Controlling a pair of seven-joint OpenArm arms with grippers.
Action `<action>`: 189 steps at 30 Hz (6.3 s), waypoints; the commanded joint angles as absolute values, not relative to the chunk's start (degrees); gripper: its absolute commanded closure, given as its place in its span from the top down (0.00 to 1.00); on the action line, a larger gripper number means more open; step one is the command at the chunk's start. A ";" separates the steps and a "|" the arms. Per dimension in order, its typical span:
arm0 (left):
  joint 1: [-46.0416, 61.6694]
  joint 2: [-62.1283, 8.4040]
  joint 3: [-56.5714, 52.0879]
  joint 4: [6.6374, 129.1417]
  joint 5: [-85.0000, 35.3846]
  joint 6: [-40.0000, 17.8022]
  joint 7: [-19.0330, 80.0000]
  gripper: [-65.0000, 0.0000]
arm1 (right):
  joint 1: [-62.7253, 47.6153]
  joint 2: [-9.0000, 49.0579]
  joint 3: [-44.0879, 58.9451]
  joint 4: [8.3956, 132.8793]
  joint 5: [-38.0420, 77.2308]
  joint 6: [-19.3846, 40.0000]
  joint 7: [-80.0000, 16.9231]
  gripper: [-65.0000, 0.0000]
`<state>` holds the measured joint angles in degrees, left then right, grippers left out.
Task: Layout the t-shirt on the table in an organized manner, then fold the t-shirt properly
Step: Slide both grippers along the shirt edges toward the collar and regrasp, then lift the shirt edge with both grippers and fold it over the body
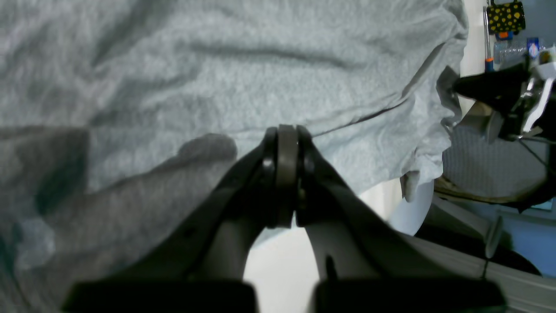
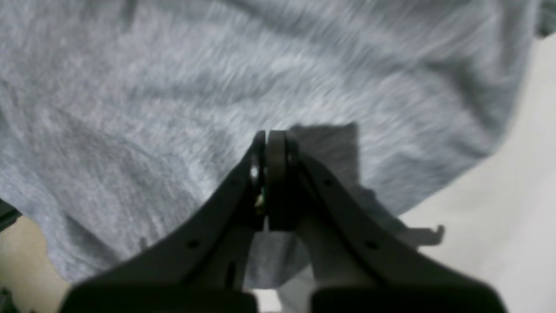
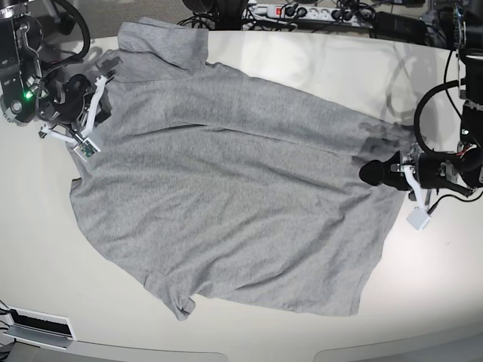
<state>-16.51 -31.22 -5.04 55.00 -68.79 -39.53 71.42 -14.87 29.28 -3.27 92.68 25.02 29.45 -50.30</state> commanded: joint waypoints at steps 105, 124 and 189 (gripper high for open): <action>5.65 -33.34 -26.92 55.81 -60.99 -40.00 58.54 0.00 | -21.63 16.01 27.16 83.13 37.67 28.18 -55.07 0.69; 5.52 -33.34 -26.92 55.81 -63.75 -40.00 60.45 0.00 | -24.91 14.94 27.16 79.22 57.04 40.00 -68.64 0.63; 22.22 -47.62 -31.90 79.13 -85.00 -40.00 79.05 0.00 | -29.63 29.06 27.18 108.75 74.81 40.00 -80.00 0.00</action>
